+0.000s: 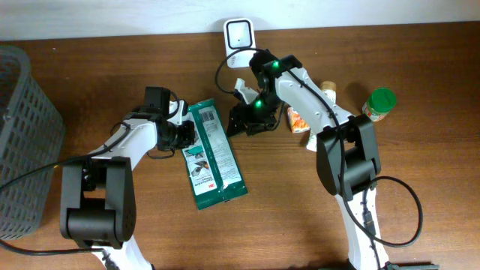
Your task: Scan the item barcode
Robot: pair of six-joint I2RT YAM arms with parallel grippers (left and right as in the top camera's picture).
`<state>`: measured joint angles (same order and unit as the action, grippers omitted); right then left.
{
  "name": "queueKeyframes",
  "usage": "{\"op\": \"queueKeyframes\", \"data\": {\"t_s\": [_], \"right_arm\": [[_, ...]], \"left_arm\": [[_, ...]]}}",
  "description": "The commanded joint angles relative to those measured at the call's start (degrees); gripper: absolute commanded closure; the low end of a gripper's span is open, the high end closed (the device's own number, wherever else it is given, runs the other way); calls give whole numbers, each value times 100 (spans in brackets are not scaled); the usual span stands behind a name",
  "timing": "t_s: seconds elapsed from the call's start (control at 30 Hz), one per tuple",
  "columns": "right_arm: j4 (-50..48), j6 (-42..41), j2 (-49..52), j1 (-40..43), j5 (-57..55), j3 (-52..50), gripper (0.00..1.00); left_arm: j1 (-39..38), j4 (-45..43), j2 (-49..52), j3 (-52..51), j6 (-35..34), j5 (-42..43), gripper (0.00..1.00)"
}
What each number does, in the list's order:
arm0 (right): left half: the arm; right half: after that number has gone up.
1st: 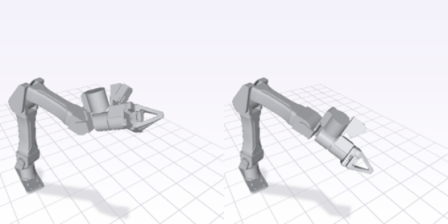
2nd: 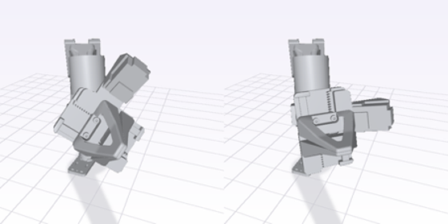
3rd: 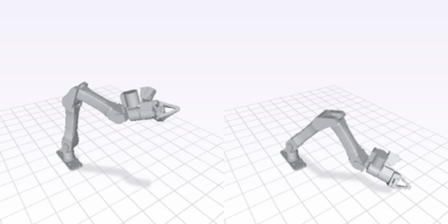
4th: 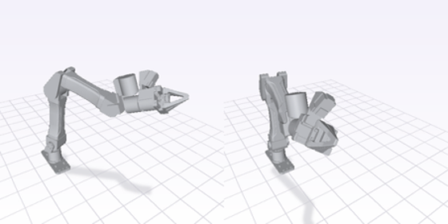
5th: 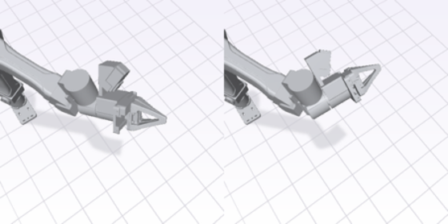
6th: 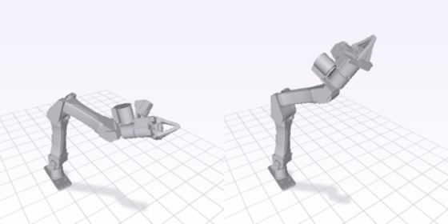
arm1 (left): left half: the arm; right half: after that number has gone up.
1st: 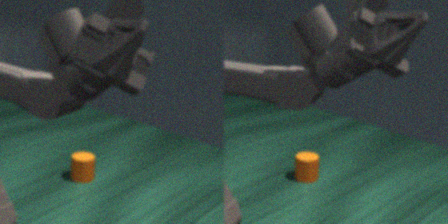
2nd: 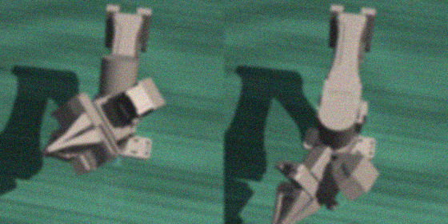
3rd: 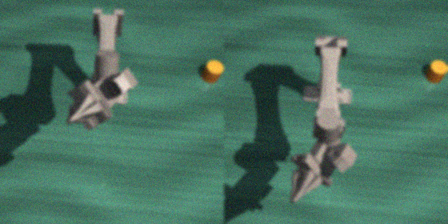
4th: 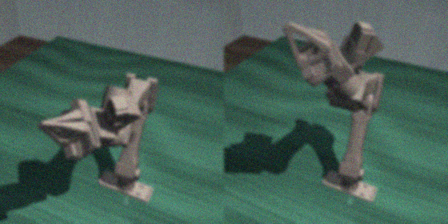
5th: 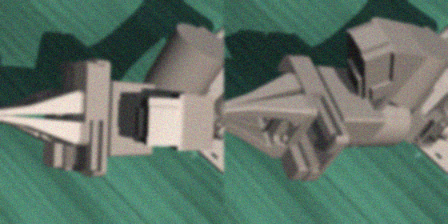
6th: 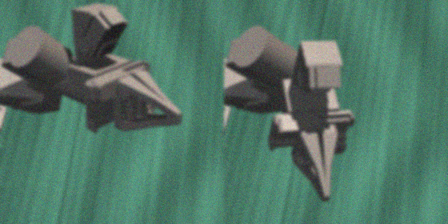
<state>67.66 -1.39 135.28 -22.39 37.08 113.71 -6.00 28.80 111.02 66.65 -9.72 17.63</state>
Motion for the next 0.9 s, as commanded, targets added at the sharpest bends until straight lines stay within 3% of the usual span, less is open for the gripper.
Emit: {"op": "queueKeyframes", "data": {"t_s": [0.0, 0.17, 0.47, 0.6, 0.77, 0.87], "right_arm": [[-398, -391, 22, -11, 94, -472, 32], [-1200, -557, 22, -76, 697, -1274, 32], [-3077, -1853, 24, -549, 1805, -2415, 34], [-3591, -2020, 22, -625, 2116, -2435, 41], [-4052, -2315, 17, -326, 2166, -2424, 61], [-4166, -2315, 17, -205, 2135, -2424, 64]], "left_arm": [[4, 83, 162, -2, -114, 0, 100], [2, 85, 190, -2, -114, 4, 100], [2, 87, 190, -2, -114, 22, 100], [2, 87, 190, -2, -116, 22, 100], [2, 118, 190, -2, -114, 22, 100], [2, 170, 190, -2, -114, 22, 100]]}}
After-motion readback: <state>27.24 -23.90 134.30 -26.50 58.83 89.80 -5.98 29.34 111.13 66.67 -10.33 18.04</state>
